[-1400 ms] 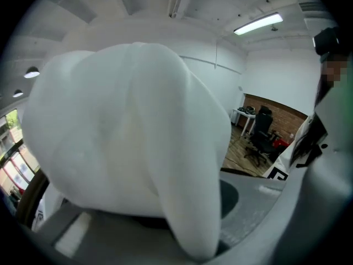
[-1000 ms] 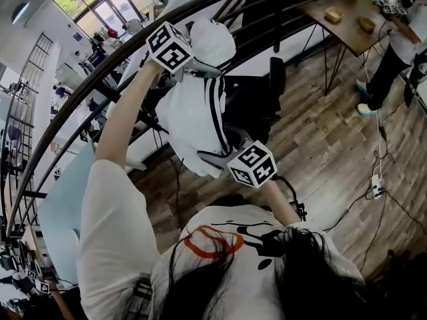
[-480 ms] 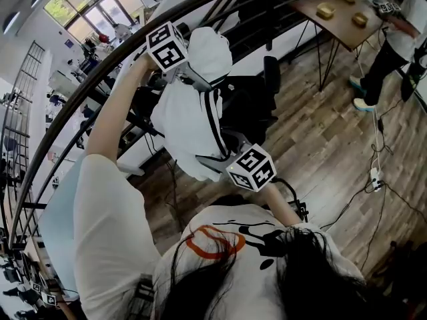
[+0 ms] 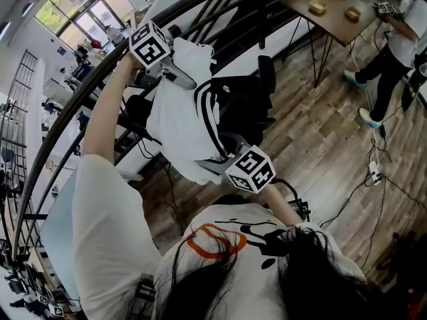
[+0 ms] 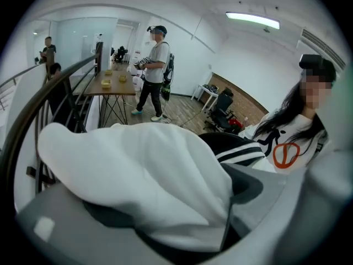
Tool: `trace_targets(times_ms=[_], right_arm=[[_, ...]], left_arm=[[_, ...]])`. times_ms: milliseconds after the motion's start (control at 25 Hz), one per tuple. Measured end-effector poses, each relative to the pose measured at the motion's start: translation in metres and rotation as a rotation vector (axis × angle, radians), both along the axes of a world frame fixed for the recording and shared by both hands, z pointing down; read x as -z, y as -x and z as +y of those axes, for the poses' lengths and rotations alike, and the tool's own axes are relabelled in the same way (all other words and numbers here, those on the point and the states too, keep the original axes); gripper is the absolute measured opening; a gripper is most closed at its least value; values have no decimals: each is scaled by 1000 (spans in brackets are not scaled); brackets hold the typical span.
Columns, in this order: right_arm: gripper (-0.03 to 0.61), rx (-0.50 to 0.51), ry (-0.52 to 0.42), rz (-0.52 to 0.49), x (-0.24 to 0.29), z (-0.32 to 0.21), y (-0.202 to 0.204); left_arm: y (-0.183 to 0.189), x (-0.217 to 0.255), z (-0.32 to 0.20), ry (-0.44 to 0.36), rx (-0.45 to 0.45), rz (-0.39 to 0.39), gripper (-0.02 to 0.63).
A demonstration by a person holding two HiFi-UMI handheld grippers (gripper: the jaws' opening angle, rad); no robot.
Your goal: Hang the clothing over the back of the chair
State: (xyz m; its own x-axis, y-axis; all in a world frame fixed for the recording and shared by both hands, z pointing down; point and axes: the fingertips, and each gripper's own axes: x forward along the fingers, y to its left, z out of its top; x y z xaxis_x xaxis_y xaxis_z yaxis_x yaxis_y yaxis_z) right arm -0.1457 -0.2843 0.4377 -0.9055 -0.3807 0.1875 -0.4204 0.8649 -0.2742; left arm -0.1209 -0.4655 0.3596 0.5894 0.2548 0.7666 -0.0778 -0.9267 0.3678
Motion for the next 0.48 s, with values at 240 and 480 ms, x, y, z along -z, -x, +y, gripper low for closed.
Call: trace_targets(times_ms=[240, 480], right_arm=[[374, -2, 3, -8, -1, 4, -2], [373, 3, 11, 0, -2, 5, 0]], left_arm=[[14, 7, -21, -36, 80, 36, 601], [54, 27, -92, -306, 368, 76, 614]])
